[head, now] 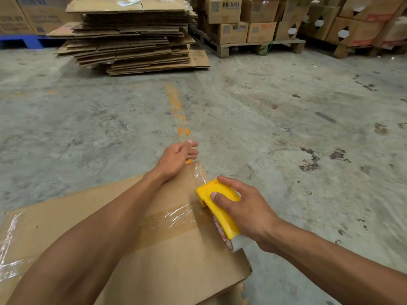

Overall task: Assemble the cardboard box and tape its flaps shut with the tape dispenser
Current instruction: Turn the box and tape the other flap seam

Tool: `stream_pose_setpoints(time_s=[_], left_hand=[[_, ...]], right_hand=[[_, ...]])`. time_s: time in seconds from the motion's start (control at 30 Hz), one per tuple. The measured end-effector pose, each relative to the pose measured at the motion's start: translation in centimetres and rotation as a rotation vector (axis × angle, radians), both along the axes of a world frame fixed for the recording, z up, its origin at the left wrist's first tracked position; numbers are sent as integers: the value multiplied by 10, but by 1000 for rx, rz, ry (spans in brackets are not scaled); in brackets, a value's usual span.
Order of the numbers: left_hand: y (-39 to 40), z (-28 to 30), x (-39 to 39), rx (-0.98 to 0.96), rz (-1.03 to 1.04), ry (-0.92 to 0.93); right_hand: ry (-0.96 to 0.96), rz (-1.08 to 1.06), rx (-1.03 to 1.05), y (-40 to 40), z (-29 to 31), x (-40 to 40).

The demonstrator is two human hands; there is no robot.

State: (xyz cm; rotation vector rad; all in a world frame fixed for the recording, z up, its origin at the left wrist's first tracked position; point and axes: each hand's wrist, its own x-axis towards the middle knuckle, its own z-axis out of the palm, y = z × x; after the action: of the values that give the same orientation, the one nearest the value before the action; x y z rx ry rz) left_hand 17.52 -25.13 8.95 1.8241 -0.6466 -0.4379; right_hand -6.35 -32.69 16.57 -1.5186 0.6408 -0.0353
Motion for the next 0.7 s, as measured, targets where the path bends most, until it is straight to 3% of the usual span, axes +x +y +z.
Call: stream_pose_setpoints(time_s=[0.17, 0.33, 0.43, 0.53, 0.7], left_hand=[[1, 6, -2, 305, -132, -43], [5, 8, -4, 459, -226, -149], [17, 4, -15, 419, -252, -340], [29, -3, -39, 386, -424, -541], [37, -11, -51, 497, -561, -649]], right_hand=[[7, 4, -27, 1, -1, 1], [27, 6, -64, 0, 1, 3], [48, 7, -69, 0, 2, 2], [51, 5, -19, 0, 3, 3], [66, 4, 24, 0, 4, 11]])
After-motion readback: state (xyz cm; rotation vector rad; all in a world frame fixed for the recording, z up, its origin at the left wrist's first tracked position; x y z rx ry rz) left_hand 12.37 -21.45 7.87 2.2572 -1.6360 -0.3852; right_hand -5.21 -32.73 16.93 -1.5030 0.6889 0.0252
